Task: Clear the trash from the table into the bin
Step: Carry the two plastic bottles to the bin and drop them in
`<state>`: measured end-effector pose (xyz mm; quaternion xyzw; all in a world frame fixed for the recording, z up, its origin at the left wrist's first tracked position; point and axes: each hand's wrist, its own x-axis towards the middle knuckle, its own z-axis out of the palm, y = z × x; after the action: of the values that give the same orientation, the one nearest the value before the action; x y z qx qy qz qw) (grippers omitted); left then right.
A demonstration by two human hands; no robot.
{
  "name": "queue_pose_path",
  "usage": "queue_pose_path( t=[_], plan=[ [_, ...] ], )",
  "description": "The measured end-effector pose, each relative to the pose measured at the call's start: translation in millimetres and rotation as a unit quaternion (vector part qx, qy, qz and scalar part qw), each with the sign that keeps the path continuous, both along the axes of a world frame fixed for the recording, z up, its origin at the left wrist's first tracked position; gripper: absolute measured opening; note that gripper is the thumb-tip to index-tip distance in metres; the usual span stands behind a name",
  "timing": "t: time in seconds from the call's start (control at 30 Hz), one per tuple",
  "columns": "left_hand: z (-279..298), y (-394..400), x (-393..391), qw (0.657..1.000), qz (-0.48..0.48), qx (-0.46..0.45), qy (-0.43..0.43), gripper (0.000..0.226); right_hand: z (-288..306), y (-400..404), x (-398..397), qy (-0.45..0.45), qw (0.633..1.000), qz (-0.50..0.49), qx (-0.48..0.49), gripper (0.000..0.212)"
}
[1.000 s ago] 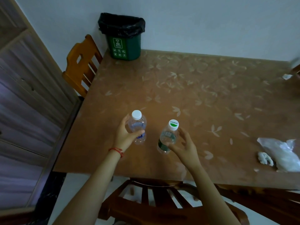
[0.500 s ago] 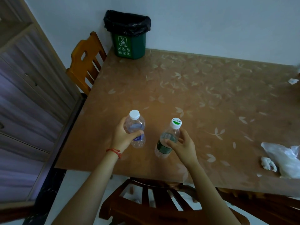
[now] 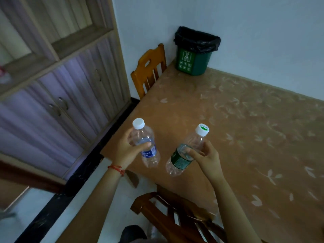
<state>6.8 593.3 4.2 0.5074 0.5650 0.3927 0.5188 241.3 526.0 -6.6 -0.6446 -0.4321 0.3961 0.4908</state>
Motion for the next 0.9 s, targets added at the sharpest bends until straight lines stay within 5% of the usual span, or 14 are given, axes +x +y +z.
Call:
queue_pose_path(
  t=[0.3, 0.63, 0.9],
  plan=[
    [13, -61, -86, 0.976, 0.216, 0.037, -0.005, 0.054, 21, 25, -80, 0.009, 0.985, 0.173, 0.028, 0.041],
    [8, -165, -180, 0.925, 0.378, 0.018, 0.011, 0.061, 16, 9, -203, 0.035, 0.933, 0.358, -0.019, 0.054],
    [3, -246, -263, 0.883, 0.468, 0.016, 0.021, 0.053, 5, -21, -321, 0.052, 0.892, 0.446, -0.046, 0.045]
  ],
)
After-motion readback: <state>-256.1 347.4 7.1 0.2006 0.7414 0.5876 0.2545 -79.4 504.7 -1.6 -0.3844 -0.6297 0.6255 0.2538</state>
